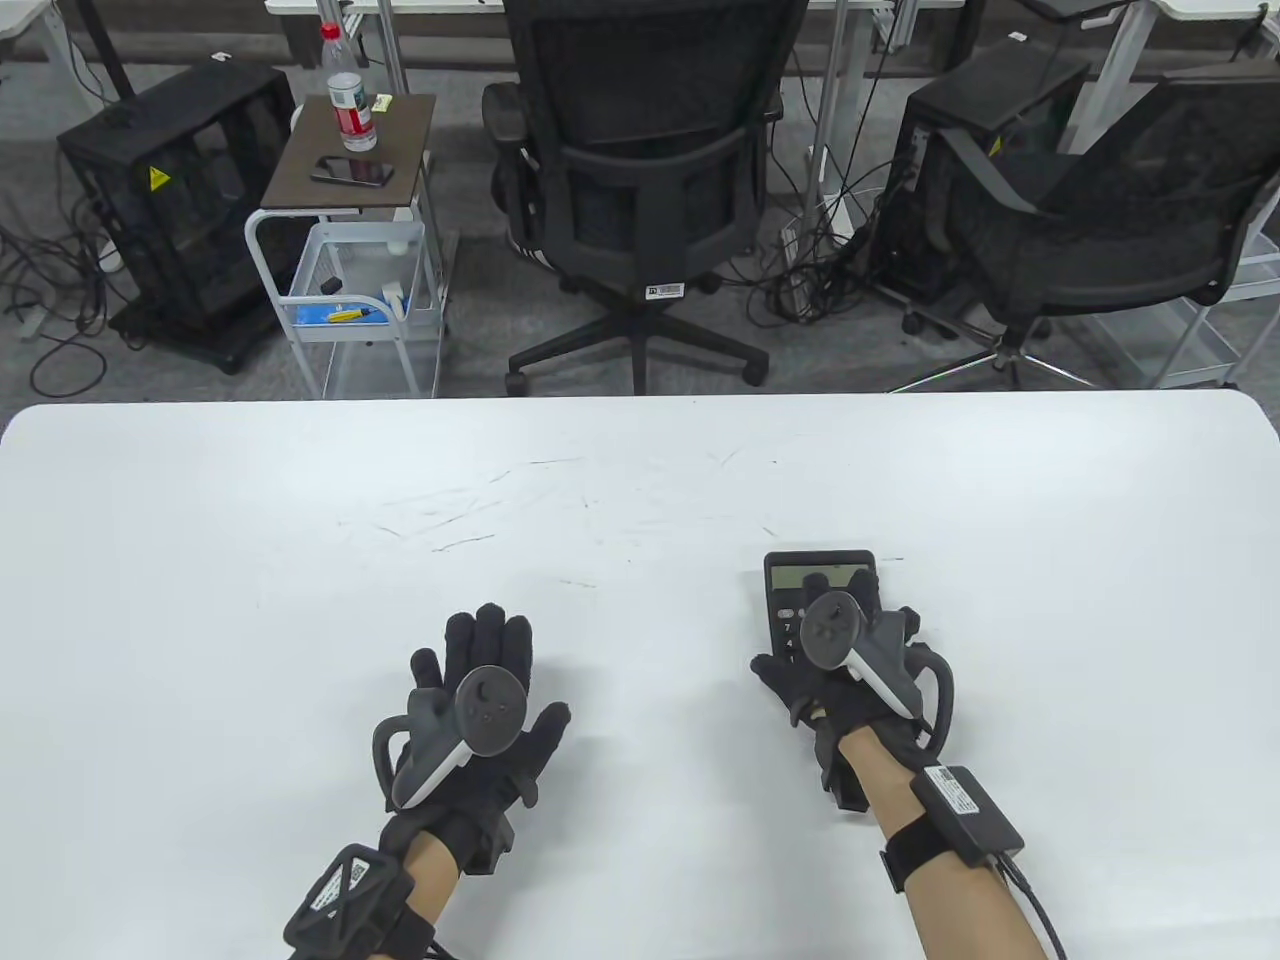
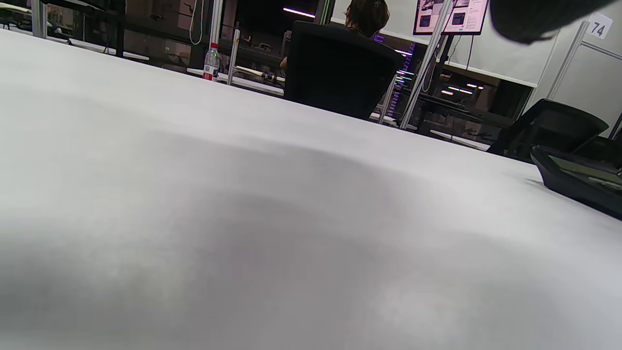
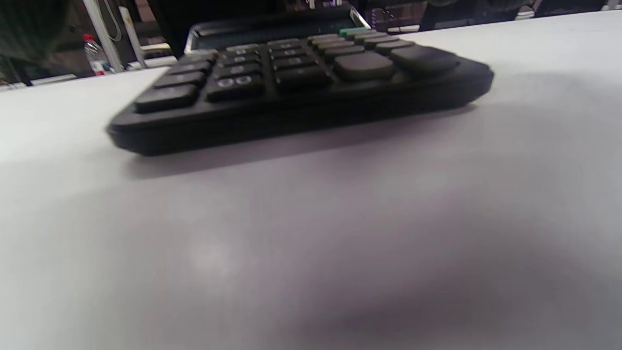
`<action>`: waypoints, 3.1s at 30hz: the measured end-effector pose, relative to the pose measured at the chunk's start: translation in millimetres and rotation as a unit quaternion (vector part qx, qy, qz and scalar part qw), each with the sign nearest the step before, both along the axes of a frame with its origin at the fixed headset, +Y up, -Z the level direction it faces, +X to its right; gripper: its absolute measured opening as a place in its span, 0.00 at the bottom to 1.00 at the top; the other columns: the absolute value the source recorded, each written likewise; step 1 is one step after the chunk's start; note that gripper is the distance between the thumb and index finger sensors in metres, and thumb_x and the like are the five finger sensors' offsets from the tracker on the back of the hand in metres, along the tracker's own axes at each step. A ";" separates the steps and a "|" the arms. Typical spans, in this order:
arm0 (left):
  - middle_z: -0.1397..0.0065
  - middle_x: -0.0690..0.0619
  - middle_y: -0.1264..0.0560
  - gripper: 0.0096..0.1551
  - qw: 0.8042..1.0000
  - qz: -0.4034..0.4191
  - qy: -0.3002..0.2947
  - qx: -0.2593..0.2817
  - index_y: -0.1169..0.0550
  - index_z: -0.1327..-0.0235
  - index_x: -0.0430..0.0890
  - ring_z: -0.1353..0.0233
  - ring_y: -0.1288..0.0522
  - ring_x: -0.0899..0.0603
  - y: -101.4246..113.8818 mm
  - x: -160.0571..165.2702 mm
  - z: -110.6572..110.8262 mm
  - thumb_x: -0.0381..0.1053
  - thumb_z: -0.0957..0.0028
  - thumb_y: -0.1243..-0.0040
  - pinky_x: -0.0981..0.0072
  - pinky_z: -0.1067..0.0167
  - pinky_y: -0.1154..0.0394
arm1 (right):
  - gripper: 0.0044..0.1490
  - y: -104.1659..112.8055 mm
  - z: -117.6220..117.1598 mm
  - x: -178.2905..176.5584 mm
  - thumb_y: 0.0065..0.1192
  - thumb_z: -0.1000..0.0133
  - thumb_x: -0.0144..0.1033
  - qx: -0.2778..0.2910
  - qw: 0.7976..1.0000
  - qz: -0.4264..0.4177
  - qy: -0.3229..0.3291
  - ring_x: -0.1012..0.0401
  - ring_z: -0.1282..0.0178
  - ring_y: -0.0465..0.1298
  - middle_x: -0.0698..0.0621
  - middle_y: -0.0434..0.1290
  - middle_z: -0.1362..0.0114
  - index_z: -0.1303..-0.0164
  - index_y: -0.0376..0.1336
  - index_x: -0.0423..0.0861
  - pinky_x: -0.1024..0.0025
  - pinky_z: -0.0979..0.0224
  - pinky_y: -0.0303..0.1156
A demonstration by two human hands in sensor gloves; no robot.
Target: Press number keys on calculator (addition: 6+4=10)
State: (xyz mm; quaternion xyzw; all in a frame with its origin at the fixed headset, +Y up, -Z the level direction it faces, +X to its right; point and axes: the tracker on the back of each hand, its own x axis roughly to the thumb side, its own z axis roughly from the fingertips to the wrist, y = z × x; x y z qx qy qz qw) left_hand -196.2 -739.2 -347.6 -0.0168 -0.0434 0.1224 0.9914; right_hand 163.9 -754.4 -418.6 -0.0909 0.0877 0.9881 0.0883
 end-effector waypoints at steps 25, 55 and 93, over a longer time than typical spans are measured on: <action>0.13 0.57 0.65 0.53 1.000 0.000 0.006 -0.016 0.55 0.22 0.59 0.14 0.67 0.41 -7.3 -2.7 -2.1 0.73 0.53 0.46 0.36 0.23 0.67 | 0.67 -8.0 -17.6 -20.4 0.66 0.60 0.80 -0.001 0.997 0.054 -0.056 0.18 0.30 0.61 0.34 0.38 0.13 0.20 0.37 0.64 0.23 0.34 0.67; 0.14 0.56 0.65 0.53 1.000 -0.009 0.007 -0.008 0.55 0.22 0.58 0.15 0.67 0.40 -6.5 -0.6 0.4 0.73 0.53 0.47 0.35 0.24 0.66 | 0.67 -13.3 42.7 -188.1 0.56 0.54 0.80 -0.038 0.995 0.087 0.042 0.18 0.31 0.60 0.28 0.34 0.16 0.20 0.30 0.58 0.24 0.36 0.69; 0.14 0.55 0.65 0.52 1.000 -0.017 0.006 -0.016 0.55 0.21 0.58 0.15 0.67 0.40 -5.7 2.6 3.0 0.73 0.53 0.48 0.35 0.24 0.67 | 0.50 -11.8 82.4 -107.4 0.59 0.52 0.68 -0.039 0.974 -0.020 0.221 0.33 0.17 0.40 0.43 0.35 0.12 0.21 0.45 0.67 0.27 0.24 0.47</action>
